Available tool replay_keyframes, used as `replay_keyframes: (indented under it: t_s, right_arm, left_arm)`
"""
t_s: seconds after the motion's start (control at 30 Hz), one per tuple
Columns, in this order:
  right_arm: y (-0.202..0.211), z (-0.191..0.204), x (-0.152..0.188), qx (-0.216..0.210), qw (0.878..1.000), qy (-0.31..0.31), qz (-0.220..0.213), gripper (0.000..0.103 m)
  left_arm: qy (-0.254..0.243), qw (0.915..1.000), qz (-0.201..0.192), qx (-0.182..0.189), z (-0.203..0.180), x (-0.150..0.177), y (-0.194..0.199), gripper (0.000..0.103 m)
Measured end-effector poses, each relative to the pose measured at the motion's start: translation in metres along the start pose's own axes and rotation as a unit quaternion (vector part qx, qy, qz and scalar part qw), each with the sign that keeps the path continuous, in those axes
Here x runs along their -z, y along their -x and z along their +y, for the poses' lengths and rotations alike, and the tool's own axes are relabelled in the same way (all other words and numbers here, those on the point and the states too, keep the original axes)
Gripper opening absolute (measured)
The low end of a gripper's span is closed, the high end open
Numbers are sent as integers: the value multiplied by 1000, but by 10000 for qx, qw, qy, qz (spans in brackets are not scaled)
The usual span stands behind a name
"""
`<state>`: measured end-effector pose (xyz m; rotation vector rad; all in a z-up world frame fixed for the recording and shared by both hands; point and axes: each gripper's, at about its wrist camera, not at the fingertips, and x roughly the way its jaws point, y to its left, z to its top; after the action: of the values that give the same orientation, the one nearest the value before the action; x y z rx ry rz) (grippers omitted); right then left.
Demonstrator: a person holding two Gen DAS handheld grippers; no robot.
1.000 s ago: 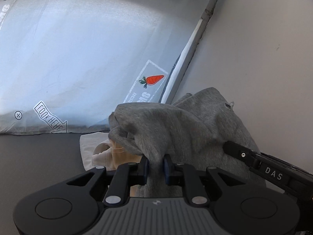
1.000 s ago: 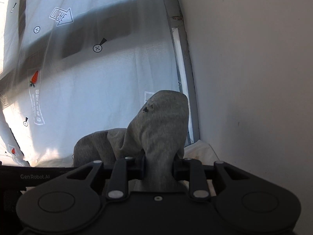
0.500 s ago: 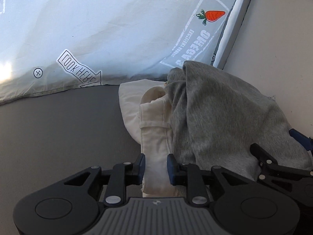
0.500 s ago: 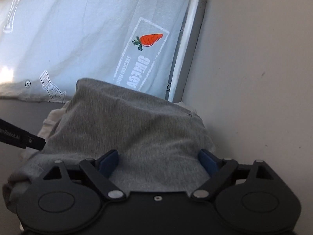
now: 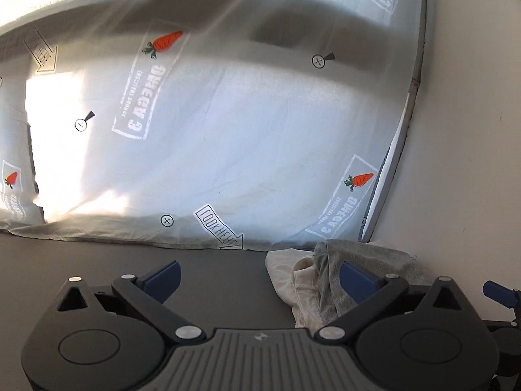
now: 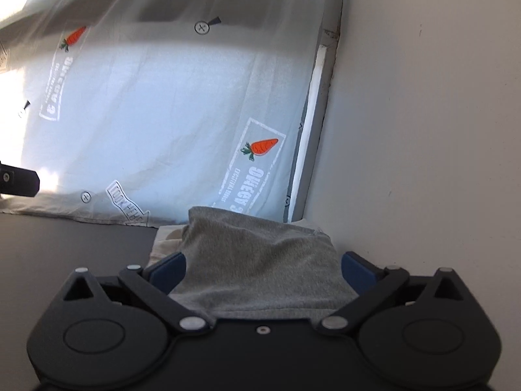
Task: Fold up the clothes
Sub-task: 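Carry the grey bundle with both tools onto the beige folded clothes stack, then open both tools to release the bundle on the stack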
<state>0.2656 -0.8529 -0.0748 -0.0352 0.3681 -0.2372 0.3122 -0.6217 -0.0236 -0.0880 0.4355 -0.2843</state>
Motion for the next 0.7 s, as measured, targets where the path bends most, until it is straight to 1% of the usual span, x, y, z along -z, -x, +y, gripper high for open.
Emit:
replay_keyframes:
  t_s: [0.07,0.13,0.2,0.3,0.37,0.43,0.5,0.57,0.6,0.67,0.7]
  right_arm:
    - [35,9,-5,-309,9992,-169,-200,103]
    - [70,26,-6,-564,9977,-105,-349,103]
    - [99,43,-4,-642,9971,-6,-413,103]
    - [130,67,2,-846,9958,-27,-337,103]
    - [148,81,4,-1021,9943,-107,-273,103]
    - [164,97,5,-1187,9925,-110,-273,103]
    - [179,116,4,-1295,9911,-7,-299,103]
    - [193,137,5,-1246,9919,85,-231,103]
    - [201,152,5,-1117,9936,113,-91,103]
    - [218,179,10,-991,9949,110,117,103]
    - [228,192,13,-1047,9944,83,150,103]
  left_arm:
    - [-86,9992,-346,-172,6,-2,39,103]
    - [-101,9971,-631,-411,14,0,75,103]
    - [-69,9950,-795,-599,22,7,108,103]
    - [-78,9930,-1015,-593,36,20,155,103]
    - [-207,9922,-1026,-671,45,27,180,103]
    - [-393,9900,-1044,-867,54,32,203,103]
    - [-442,9886,-1003,-1034,68,37,223,103]
    - [-313,9893,-872,-1131,91,42,239,103]
    - [-222,9898,-792,-1165,103,44,246,103]
    - [-136,9906,-638,-1199,130,48,262,103]
    - [-142,9908,-572,-1216,143,51,270,103]
